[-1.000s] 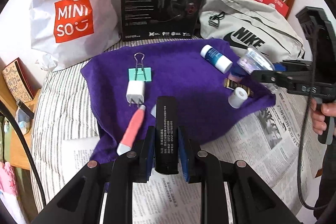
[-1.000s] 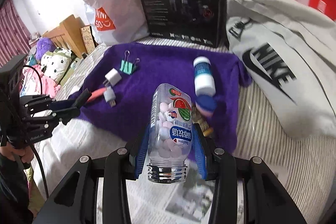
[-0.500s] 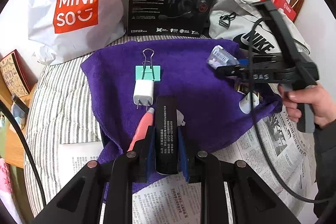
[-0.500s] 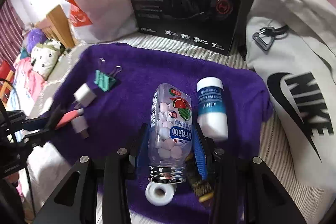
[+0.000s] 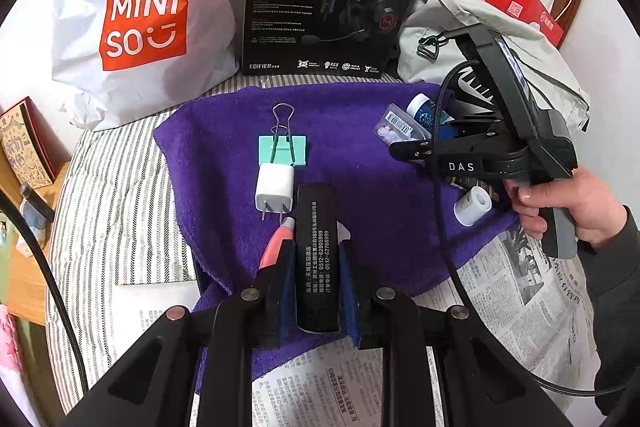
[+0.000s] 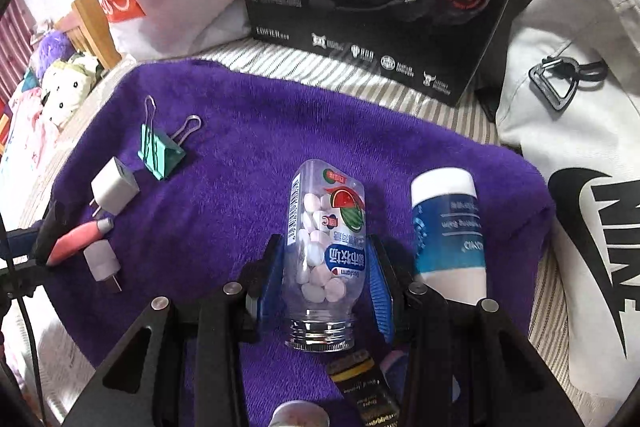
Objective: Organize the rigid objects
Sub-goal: 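Lower the pill bottle onto the towel and open the right gripper while the left holds the stick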
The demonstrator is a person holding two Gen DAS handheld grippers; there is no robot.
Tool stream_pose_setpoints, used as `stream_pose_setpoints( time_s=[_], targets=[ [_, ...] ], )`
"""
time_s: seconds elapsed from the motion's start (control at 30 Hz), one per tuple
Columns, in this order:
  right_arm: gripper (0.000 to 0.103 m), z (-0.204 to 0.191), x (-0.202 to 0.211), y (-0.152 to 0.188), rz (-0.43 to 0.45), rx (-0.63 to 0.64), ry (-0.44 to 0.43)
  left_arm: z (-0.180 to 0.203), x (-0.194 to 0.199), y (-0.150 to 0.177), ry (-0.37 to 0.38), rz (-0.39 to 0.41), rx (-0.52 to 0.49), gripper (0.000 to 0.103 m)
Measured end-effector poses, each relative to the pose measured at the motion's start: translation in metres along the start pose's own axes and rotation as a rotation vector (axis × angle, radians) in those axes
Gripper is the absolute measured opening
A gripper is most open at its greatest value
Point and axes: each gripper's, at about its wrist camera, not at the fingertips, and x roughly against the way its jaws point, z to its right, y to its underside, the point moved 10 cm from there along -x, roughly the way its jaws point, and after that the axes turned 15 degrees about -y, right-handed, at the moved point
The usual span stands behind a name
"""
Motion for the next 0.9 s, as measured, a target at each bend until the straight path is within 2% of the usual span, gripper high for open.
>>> stream_pose_setpoints(
  time_s=[0.23, 0.3, 0.37, 0.5, 0.9],
  targets=[
    [0.041, -0.002, 0.000, 0.001, -0.015, 0.030, -0.018, 0.001, 0.001, -0.002, 0.005, -0.003, 0.008, 0.021],
    [0.044, -0.003, 0.002, 0.003, -0.025, 0.033, -0.032, 0.002, 0.001, -0.002, 0.011, -0.005, 0.008, 0.021],
    [0.053, -0.005, 0.003, 0.007, -0.040, 0.037, -0.045, 0.004, 0.000, -0.003, 0.008, -0.005, 0.005, 0.021],
    [0.053, 0.000, 0.015, 0.020, -0.051, 0.010, -0.031, 0.008, -0.004, -0.007, 0.015, -0.010, 0.001, 0.021],
    [0.053, -0.008, 0.111, 0.067, 0.102, -0.086, -0.061, 0.035, -0.033, -0.037, 0.028, -0.034, -0.045, 0.021]
  ],
)
